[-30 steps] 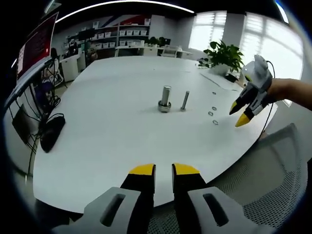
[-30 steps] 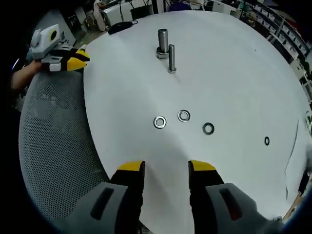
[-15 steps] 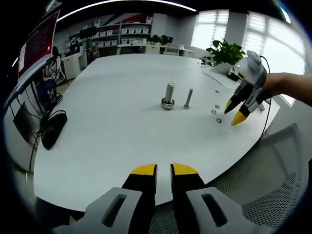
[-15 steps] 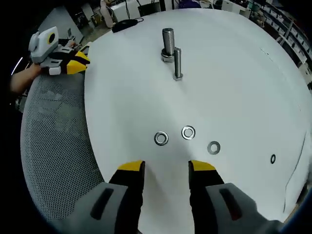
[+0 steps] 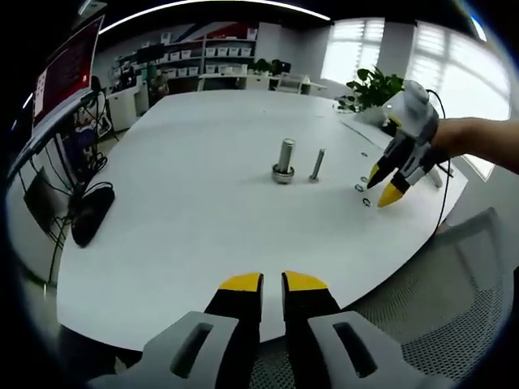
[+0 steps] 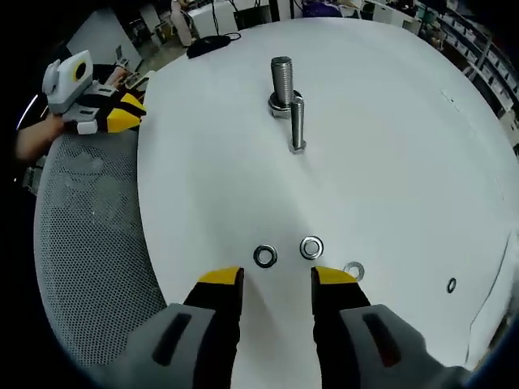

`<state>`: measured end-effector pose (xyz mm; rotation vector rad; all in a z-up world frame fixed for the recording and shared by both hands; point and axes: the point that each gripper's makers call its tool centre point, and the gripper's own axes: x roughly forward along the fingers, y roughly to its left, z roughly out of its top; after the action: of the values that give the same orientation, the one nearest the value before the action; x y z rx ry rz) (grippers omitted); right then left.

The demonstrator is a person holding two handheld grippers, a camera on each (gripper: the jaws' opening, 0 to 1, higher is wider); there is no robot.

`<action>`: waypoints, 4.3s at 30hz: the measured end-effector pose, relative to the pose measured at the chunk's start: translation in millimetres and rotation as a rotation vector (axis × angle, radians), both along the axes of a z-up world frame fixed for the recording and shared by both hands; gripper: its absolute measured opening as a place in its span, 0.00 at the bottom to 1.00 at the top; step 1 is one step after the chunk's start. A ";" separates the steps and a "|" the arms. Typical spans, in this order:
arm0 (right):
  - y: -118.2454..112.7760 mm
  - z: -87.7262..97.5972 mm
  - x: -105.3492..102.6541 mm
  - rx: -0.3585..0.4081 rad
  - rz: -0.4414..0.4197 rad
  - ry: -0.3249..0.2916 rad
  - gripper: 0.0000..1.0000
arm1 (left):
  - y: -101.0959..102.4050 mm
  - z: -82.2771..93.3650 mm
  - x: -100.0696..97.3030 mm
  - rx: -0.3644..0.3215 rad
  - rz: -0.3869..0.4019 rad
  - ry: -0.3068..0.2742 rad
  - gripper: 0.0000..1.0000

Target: Place the washer onto the threaded stud by aligning its center hole with the stud, sliding it down to the base, and recovering from edge contact or off-axis alignment until the washer reaches the visible bottom stop.

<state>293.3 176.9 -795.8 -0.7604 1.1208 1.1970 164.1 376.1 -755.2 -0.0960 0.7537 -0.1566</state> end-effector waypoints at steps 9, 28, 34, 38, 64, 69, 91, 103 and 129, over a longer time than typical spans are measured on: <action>15.4 0.1 -12.2 -0.006 0.096 0.002 0.30 | 0.4 0.4 0.7 -0.001 0.000 -0.004 0.06; 13.0 -5.5 -8.9 -0.159 0.316 -0.100 0.20 | -0.7 -1.1 -0.5 -0.005 -0.005 0.008 0.06; 12.8 -6.0 -11.3 -0.121 0.334 -0.116 0.17 | -1.0 -1.3 -0.5 -0.003 -0.008 0.009 0.06; 13.5 -5.0 -12.0 -0.117 0.328 -0.121 0.16 | -0.8 -1.1 -0.2 -0.004 -0.006 0.006 0.06; 16.6 1.4 -18.3 -0.026 0.263 -0.123 0.15 | -0.8 -1.6 -1.0 0.001 -0.008 0.013 0.06; 22.0 11.4 -15.4 -0.001 0.258 -0.133 0.15 | -0.7 -1.7 -1.0 0.000 -0.007 0.012 0.06; 40.4 47.9 9.0 0.028 0.253 -0.197 0.15 | 1.1 -0.8 -0.8 0.002 0.002 0.007 0.06; 60.4 57.5 22.6 0.035 0.298 -0.229 0.15 | 1.9 -0.1 -0.2 0.001 0.008 0.002 0.06; 104.0 62.4 41.0 0.118 0.290 -0.279 0.15 | 5.5 0.7 1.3 0.001 0.017 -0.011 0.05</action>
<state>334.3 280.9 -733.4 -0.9880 0.7204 1.3366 165.4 381.6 -754.5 -0.1006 0.7416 -0.1404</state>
